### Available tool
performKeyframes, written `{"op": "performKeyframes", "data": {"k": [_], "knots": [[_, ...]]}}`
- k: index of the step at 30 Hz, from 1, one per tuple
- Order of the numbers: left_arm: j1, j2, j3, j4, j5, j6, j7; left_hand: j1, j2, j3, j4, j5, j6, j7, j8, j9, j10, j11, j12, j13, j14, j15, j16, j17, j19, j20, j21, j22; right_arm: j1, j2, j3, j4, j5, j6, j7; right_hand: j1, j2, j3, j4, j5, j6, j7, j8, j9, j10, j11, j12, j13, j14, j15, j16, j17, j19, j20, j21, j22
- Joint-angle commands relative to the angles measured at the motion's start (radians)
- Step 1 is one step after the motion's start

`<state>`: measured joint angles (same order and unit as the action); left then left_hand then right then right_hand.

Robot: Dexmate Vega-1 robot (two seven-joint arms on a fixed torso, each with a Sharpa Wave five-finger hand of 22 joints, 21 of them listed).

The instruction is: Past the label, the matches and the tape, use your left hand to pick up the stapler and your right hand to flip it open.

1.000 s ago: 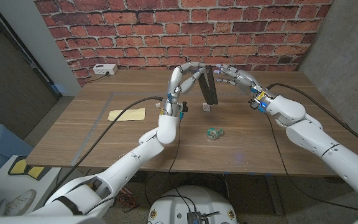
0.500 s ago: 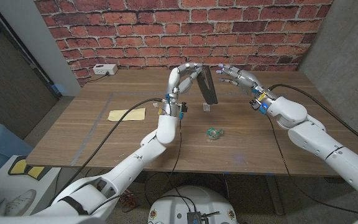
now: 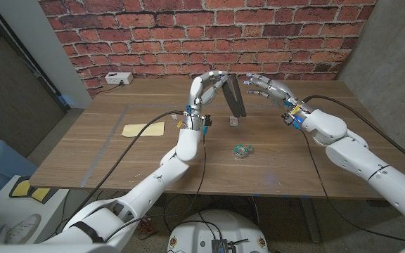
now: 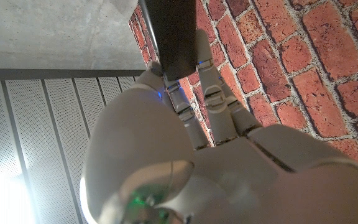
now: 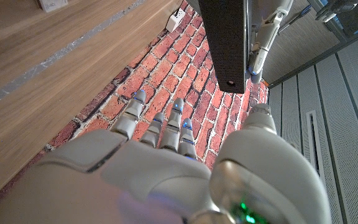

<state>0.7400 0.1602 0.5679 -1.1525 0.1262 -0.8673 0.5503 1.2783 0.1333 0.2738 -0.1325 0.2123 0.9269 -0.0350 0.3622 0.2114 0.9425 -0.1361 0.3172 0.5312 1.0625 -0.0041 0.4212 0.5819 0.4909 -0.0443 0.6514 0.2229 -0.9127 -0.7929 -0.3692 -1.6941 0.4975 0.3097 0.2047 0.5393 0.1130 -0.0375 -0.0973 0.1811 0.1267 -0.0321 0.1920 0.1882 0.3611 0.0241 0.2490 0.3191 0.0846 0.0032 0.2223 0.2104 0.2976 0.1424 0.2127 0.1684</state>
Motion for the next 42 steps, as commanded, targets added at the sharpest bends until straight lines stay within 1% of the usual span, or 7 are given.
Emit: {"op": "performKeyframes", "data": {"k": [1, 6, 7, 10, 25, 32, 42], "knots": [[0.007, -0.023, -0.019, 0.016, -0.018, 0.005, -0.020, 0.030, 0.026, 0.003, -0.002, 0.004, 0.000, -0.002, -0.002, 0.005, -0.006, 0.001, -0.002, 0.006, 0.144, -0.234, -0.004, 0.003, -0.006, -0.140, 0.007, 0.000, -0.028, -0.004, 0.005, -0.034, -0.041, -0.016, -0.066, 0.004, -0.014, 0.003, -0.012, 0.005, 0.007, 0.024, 0.008, 0.004, 0.017, 0.013, 0.012, 0.013, 0.034, -0.022, 0.015, -0.002, 0.057, -0.030, 0.010, -0.002], [0.012, -0.028, -0.021, 0.015, -0.006, 0.011, -0.006, 0.030, 0.027, 0.002, -0.002, 0.004, 0.001, -0.001, -0.003, 0.005, -0.005, 0.003, -0.002, 0.008, 0.143, -0.234, -0.005, 0.004, -0.009, -0.139, 0.008, -0.001, -0.048, -0.002, 0.012, -0.050, -0.057, -0.021, -0.104, 0.005, -0.021, 0.002, -0.016, 0.006, 0.021, 0.041, 0.013, 0.004, 0.035, 0.011, 0.019, 0.019, 0.053, -0.030, 0.019, -0.004, 0.068, -0.047, 0.004, -0.003], [0.012, -0.028, -0.021, 0.015, -0.004, 0.012, -0.007, 0.031, 0.027, 0.002, -0.002, 0.004, 0.001, -0.001, -0.003, 0.006, -0.006, 0.003, -0.002, 0.008, 0.143, -0.234, -0.006, 0.005, -0.009, -0.139, 0.009, -0.002, -0.052, -0.002, 0.013, -0.055, -0.062, -0.024, -0.113, 0.005, -0.024, 0.002, -0.017, 0.006, 0.035, 0.065, 0.018, 0.004, 0.040, 0.012, 0.021, 0.022, 0.059, -0.034, 0.020, -0.005, 0.071, -0.049, -0.001, -0.003], [0.015, -0.029, -0.022, 0.011, -0.004, 0.014, -0.005, 0.031, 0.027, 0.002, -0.002, 0.004, 0.001, -0.002, -0.004, 0.006, -0.006, 0.003, -0.002, 0.009, 0.142, -0.234, -0.007, 0.006, -0.010, -0.139, 0.010, -0.002, -0.062, -0.004, 0.017, -0.067, -0.073, -0.030, -0.132, 0.006, -0.025, 0.002, -0.019, 0.007, 0.046, 0.080, 0.021, 0.004, 0.054, 0.014, 0.026, 0.025, 0.068, -0.038, 0.022, -0.006, 0.078, -0.049, -0.003, -0.003], [0.016, -0.042, -0.019, 0.015, -0.003, 0.013, 0.003, 0.032, 0.027, -0.001, 0.000, 0.005, -0.001, -0.006, -0.008, 0.006, -0.010, -0.002, -0.005, 0.014, 0.140, -0.234, -0.012, 0.010, -0.019, -0.138, 0.013, -0.007, -0.093, 0.004, 0.024, -0.100, -0.101, -0.043, -0.188, 0.036, -0.030, 0.013, -0.036, 0.009, 0.121, 0.113, 0.040, 0.001, 0.132, 0.026, 0.044, 0.025, 0.119, -0.049, 0.032, -0.011, 0.091, -0.066, -0.016, -0.002], [0.008, -0.049, -0.015, 0.029, -0.002, 0.006, 0.006, 0.032, 0.027, -0.002, 0.001, 0.006, -0.002, -0.010, -0.010, 0.007, -0.011, -0.002, -0.007, 0.016, 0.139, -0.234, -0.014, 0.011, -0.026, -0.138, 0.014, -0.008, -0.106, 0.005, 0.022, -0.130, -0.121, -0.072, -0.221, 0.051, -0.033, 0.017, -0.042, 0.009, 0.115, 0.127, 0.032, 0.001, 0.114, 0.028, 0.028, 0.019, 0.104, -0.039, 0.022, -0.012, 0.091, -0.049, -0.020, -0.001], [0.007, -0.049, -0.014, 0.034, -0.005, 0.008, 0.004, 0.030, 0.028, -0.004, 0.004, 0.007, -0.004, -0.014, -0.013, 0.007, -0.016, 0.000, -0.010, 0.019, 0.136, -0.233, -0.019, 0.014, -0.028, -0.141, 0.018, -0.011, -0.117, -0.002, 0.022, -0.179, -0.129, -0.136, -0.251, 0.050, -0.035, 0.018, -0.039, 0.008, 0.111, 0.110, 0.025, 0.002, 0.072, 0.024, 0.005, 0.017, 0.086, -0.024, 0.012, -0.009, 0.086, -0.014, -0.024, 0.000]]}}
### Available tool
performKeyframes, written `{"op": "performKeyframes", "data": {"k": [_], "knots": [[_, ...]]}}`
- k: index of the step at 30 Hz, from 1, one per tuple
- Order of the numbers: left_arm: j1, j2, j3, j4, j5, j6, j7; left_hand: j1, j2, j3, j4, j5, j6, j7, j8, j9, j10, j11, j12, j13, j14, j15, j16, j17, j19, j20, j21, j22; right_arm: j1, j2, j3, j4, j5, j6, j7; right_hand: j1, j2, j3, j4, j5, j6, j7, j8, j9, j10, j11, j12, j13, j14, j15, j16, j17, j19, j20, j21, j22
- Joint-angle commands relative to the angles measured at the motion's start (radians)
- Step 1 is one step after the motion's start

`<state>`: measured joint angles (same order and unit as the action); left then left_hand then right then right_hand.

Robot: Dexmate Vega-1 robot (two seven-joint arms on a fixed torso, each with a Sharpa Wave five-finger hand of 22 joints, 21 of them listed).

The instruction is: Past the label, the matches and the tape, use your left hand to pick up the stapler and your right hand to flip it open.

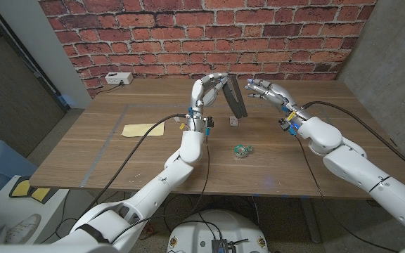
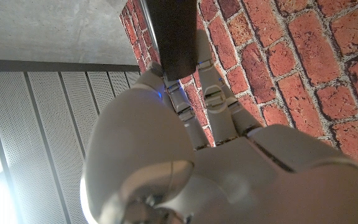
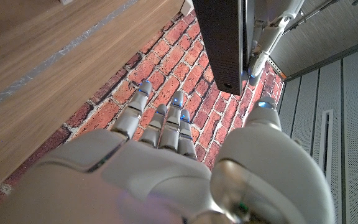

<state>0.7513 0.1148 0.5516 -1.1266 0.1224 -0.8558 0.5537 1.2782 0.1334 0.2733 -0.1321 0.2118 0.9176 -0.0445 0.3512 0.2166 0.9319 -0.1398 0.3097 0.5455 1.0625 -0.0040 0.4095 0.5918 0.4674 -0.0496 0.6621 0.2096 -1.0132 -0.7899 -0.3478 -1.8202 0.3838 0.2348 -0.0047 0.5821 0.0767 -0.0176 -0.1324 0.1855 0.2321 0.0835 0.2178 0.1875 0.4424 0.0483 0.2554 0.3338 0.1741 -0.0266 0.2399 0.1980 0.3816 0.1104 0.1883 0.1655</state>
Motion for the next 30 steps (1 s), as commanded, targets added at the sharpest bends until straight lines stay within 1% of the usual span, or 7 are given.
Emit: {"op": "performKeyframes", "data": {"k": [1, 6, 12, 16, 19, 26, 30], "knots": [[-0.004, -0.004, 0.002, 0.009, -0.001, -0.004, 0.002, 0.030, 0.028, -0.004, 0.004, 0.008, 0.004, -0.007, -0.002, 0.002, -0.005, 0.004, -0.002, 0.006, 0.136, -0.233, -0.008, 0.004, -0.005, -0.136, 0.007, 0.002, -0.017, -0.005, 0.001, -0.054, -0.016, -0.063, -0.043, 0.006, 0.000, -0.003, -0.003, 0.004, 0.006, -0.007, -0.001, 0.003, -0.009, 0.000, -0.002, 0.002, -0.004, 0.010, -0.006, 0.004, 0.001, 0.020, 0.000, 0.003], [-0.005, -0.011, 0.001, 0.021, 0.003, -0.012, 0.015, 0.029, 0.028, -0.005, 0.006, 0.009, 0.006, -0.007, -0.003, 0.002, -0.004, 0.001, -0.004, 0.005, 0.135, -0.233, -0.010, 0.006, -0.007, -0.137, 0.009, 0.001, -0.020, -0.006, -0.001, -0.073, -0.018, -0.095, -0.059, -0.001, -0.001, -0.005, 0.002, 0.003, -0.001, -0.009, -0.005, 0.003, -0.014, -0.003, -0.004, 0.005, -0.015, 0.011, -0.010, 0.006, -0.019, 0.026, -0.007, 0.004], [-0.008, -0.011, 0.004, 0.026, -0.001, -0.011, 0.011, 0.029, 0.028, -0.007, 0.007, 0.010, 0.006, -0.009, -0.004, 0.002, -0.004, 0.002, -0.006, 0.005, 0.132, -0.233, -0.013, 0.006, -0.011, -0.139, 0.010, -0.001, -0.014, -0.008, -0.008, -0.085, -0.021, -0.121, -0.062, -0.016, -0.002, -0.009, 0.010, 0.002, -0.018, -0.024, -0.013, 0.004, -0.018, -0.013, -0.005, 0.013, -0.034, 0.024, -0.015, 0.010, -0.064, 0.052, -0.015, 0.006], [-0.012, -0.019, 0.004, 0.037, 0.006, -0.017, 0.023, 0.029, 0.028, -0.007, 0.008, 0.010, 0.006, -0.008, -0.005, 0.002, -0.004, 0.002, -0.007, 0.005, 0.131, -0.233, -0.015, 0.007, -0.012, -0.139, 0.011, -0.001, -0.016, -0.011, -0.008, -0.094, -0.018, -0.128, -0.061, -0.024, -0.004, -0.011, 0.014, 0.002, -0.087, -0.059, -0.034, 0.005, -0.036, -0.008, -0.010, 0.026, -0.054, 0.038, -0.018, 0.015, -0.086, 0.069, -0.010, 0.007], [-0.014, -0.020, 0.006, 0.039, 0.004, -0.017, 0.022, 0.029, 0.029, -0.008, 0.008, 0.011, 0.006, -0.010, -0.005, 0.002, -0.008, -0.001, -0.010, 0.005, 0.130, -0.234, -0.016, 0.008, -0.013, -0.140, 0.013, -0.002, -0.021, -0.017, -0.009, -0.114, -0.031, -0.150, -0.076, -0.033, -0.008, -0.014, 0.016, 0.001, -0.132, -0.084, -0.039, 0.007, -0.066, -0.014, -0.019, 0.037, -0.077, 0.059, -0.023, 0.018, -0.098, 0.084, -0.008, 0.007], [-0.019, -0.022, 0.011, 0.048, -0.002, -0.020, 0.015, 0.029, 0.029, -0.009, 0.009, 0.012, 0.006, -0.010, -0.006, 0.002, -0.008, -0.001, -0.011, 0.005, 0.131, -0.234, -0.018, 0.009, -0.013, -0.140, 0.015, -0.003, -0.026, -0.018, -0.013, -0.136, -0.030, -0.178, -0.088, -0.043, -0.013, -0.018, 0.020, 0.001, -0.159, -0.087, -0.039, 0.007, -0.078, -0.007, -0.022, 0.046, -0.088, 0.073, -0.024, 0.020, -0.111, 0.101, -0.008, 0.007], [-0.024, -0.024, 0.013, 0.057, -0.002, -0.024, 0.014, 0.029, 0.029, -0.009, 0.009, 0.012, 0.006, -0.010, -0.007, 0.003, -0.006, -0.001, -0.011, 0.005, 0.131, -0.234, -0.019, 0.010, -0.013, -0.139, 0.016, -0.003, -0.029, -0.019, -0.018, -0.155, -0.052, -0.201, -0.112, -0.045, -0.015, -0.019, 0.020, 0.001, -0.160, -0.074, -0.036, 0.007, -0.078, -0.003, -0.021, 0.049, -0.090, 0.075, -0.024, 0.020, -0.114, 0.102, -0.007, 0.007]]}}
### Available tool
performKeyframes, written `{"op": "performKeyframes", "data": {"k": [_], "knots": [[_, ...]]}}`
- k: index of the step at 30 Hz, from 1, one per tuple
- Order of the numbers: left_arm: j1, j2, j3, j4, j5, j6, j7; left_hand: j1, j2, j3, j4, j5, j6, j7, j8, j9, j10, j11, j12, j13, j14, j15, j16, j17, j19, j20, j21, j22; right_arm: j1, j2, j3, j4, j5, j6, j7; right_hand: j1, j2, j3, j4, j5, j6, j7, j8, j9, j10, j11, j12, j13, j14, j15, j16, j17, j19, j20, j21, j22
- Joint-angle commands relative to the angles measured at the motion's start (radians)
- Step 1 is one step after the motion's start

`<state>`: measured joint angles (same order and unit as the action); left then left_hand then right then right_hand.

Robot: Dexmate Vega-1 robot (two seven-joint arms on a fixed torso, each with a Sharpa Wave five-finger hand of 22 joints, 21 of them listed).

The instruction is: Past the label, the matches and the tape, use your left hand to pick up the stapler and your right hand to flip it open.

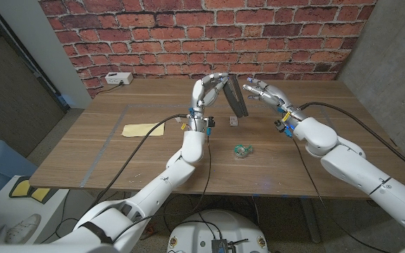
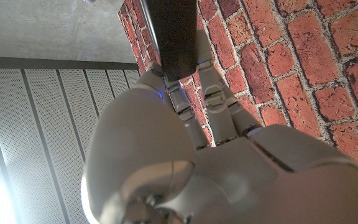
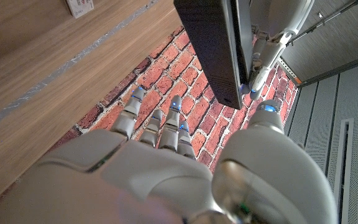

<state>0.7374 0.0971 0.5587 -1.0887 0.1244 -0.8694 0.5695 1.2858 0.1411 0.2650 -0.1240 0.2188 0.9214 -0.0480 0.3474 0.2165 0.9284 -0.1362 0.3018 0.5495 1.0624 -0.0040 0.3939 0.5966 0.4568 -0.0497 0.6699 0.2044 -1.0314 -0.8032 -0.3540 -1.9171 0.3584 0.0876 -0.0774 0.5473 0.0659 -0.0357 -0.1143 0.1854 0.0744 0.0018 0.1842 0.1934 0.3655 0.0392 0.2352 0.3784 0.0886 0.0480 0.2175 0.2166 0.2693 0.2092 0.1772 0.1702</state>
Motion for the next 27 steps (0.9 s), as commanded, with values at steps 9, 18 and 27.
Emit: {"op": "performKeyframes", "data": {"k": [9, 18, 27], "knots": [[-0.016, -0.013, 0.010, 0.038, 0.013, -0.025, 0.015, 0.022, 0.022, -0.002, 0.002, 0.006, 0.003, -0.008, -0.005, 0.003, 0.002, -0.001, -0.005, 0.000, 0.132, -0.234, -0.005, 0.007, -0.002, -0.139, 0.012, 0.001, -0.023, 0.003, -0.015, -0.079, -0.044, -0.082, -0.079, 0.003, 0.001, 0.006, -0.005, 0.004, -0.025, 0.021, -0.001, 0.001, 0.005, 0.002, 0.006, 0.017, -0.009, 0.000, 0.000, 0.002, -0.009, 0.003, 0.006, 0.003], [-0.024, -0.021, 0.015, 0.057, 0.004, -0.034, 0.010, 0.023, 0.021, -0.003, 0.002, 0.007, 0.004, -0.006, -0.006, 0.003, 0.004, 0.000, -0.006, 0.000, 0.134, -0.234, -0.006, 0.010, -0.001, -0.139, 0.016, 0.000, -0.018, 0.023, -0.022, -0.065, -0.047, -0.074, -0.090, 0.025, 0.005, 0.016, -0.017, 0.004, -0.069, 0.016, -0.004, 0.001, 0.010, 0.010, 0.011, 0.030, -0.011, -0.001, 0.003, 0.002, -0.017, 0.003, 0.007, 0.003], [-0.027, -0.025, 0.021, 0.066, -0.009, -0.034, -0.004, 0.024, 0.021, -0.004, 0.002, 0.007, 0.002, -0.006, -0.008, 0.003, 0.008, -0.001, -0.008, -0.003, 0.136, -0.234, -0.007, 0.012, -0.003, -0.140, 0.019, -0.001, -0.014, 0.039, -0.027, -0.055, -0.049, -0.070, -0.102, 0.066, 0.016, 0.037, -0.033, 0.001, -0.069, 0.025, 0.008, 0.000, 0.080, 0.022, 0.031, 0.029, 0.030, 0.015, 0.019, -0.002, -0.012, -0.017, 0.012, 0.002]]}}
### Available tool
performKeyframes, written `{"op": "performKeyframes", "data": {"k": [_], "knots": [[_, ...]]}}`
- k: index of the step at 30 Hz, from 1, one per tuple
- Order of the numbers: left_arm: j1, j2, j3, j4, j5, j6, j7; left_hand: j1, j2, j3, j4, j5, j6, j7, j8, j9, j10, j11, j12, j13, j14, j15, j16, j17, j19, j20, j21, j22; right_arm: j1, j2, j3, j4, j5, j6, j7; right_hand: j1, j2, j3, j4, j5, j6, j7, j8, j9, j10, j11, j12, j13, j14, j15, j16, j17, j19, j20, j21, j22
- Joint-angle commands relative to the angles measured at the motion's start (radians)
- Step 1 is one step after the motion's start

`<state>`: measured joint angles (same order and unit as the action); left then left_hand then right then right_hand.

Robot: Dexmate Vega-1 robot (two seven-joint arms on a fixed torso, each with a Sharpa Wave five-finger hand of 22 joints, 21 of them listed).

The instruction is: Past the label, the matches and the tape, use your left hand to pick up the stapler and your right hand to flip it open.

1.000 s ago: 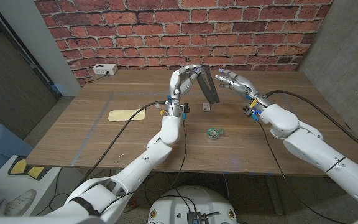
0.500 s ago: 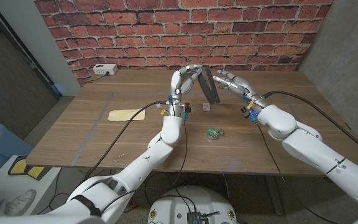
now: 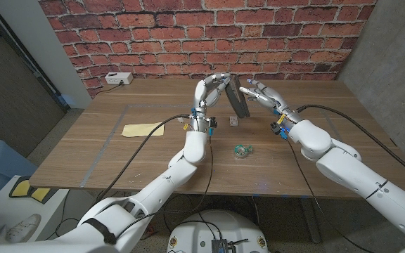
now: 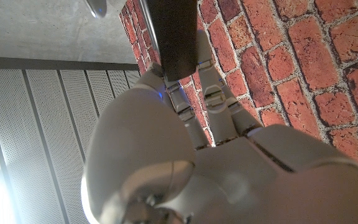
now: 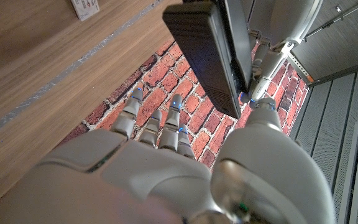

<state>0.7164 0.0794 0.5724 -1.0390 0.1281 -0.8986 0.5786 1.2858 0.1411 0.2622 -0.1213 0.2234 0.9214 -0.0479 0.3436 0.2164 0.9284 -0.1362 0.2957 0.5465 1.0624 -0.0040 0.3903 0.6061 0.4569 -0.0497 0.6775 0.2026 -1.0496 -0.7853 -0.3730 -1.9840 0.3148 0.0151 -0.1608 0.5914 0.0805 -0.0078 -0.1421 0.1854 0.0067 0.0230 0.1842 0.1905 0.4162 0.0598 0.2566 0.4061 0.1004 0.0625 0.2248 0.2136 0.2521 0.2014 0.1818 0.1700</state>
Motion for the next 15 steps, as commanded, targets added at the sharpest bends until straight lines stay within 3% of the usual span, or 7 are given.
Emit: {"op": "performKeyframes", "data": {"k": [1, 8, 12, 15], "knots": [[-0.007, -0.008, 0.009, 0.018, -0.013, -0.005, -0.015, 0.024, 0.021, -0.001, -0.001, 0.003, 0.002, -0.006, -0.004, 0.004, 0.008, -0.001, -0.002, 0.000, 0.136, -0.234, -0.004, 0.002, -0.003, -0.140, 0.011, 0.000, 0.005, 0.022, -0.009, 0.013, -0.006, 0.003, -0.017, 0.025, 0.001, 0.010, -0.007, 0.000, -0.002, 0.003, 0.009, 0.003, 0.034, 0.004, 0.010, 0.000, 0.021, 0.001, 0.012, 0.000, 0.006, -0.012, 0.008, 0.003], [-0.007, -0.007, 0.010, 0.018, 0.000, -0.003, -0.007, 0.025, 0.021, -0.002, -0.001, 0.003, 0.005, -0.004, -0.004, 0.004, 0.009, 0.000, -0.004, -0.001, 0.137, -0.234, -0.005, 0.004, -0.003, -0.140, 0.014, 0.000, 0.012, 0.028, -0.013, 0.013, -0.006, -0.001, -0.017, 0.034, 0.001, 0.014, -0.009, -0.001, -0.008, 0.002, 0.008, 0.002, 0.045, 0.008, 0.009, -0.006, 0.028, -0.003, 0.014, -0.002, 0.006, -0.015, 0.008, 0.002], [-0.006, -0.008, 0.010, 0.018, -0.006, -0.001, -0.007, 0.026, 0.020, -0.003, -0.001, 0.003, 0.007, -0.006, -0.004, 0.004, 0.010, 0.000, -0.005, -0.001, 0.138, -0.234, -0.005, 0.005, -0.004, -0.140, 0.015, -0.001, 0.015, 0.032, -0.015, 0.015, -0.006, -0.002, -0.018, 0.042, 0.003, 0.019, -0.011, -0.002, -0.009, 0.003, 0.009, 0.002, 0.066, -0.010, 0.011, -0.011, 0.033, -0.010, 0.016, -0.003, 0.004, -0.015, 0.008, 0.002], [-0.006, -0.008, 0.011, 0.019, -0.006, 0.000, -0.008, 0.026, 0.020, -0.003, -0.001, 0.003, 0.009, -0.005, -0.004, 0.004, 0.012, -0.001, -0.005, -0.001, 0.138, -0.234, -0.006, 0.006, -0.004, -0.140, 0.016, -0.001, 0.016, 0.040, -0.018, 0.022, -0.008, 0.005, -0.025, 0.049, 0.007, 0.024, -0.011, -0.002, -0.006, 0.000, 0.012, 0.002, 0.080, -0.011, 0.013, -0.014, 0.041, -0.020, 0.019, -0.003, 0.003, -0.020, 0.008, 0.003]]}}
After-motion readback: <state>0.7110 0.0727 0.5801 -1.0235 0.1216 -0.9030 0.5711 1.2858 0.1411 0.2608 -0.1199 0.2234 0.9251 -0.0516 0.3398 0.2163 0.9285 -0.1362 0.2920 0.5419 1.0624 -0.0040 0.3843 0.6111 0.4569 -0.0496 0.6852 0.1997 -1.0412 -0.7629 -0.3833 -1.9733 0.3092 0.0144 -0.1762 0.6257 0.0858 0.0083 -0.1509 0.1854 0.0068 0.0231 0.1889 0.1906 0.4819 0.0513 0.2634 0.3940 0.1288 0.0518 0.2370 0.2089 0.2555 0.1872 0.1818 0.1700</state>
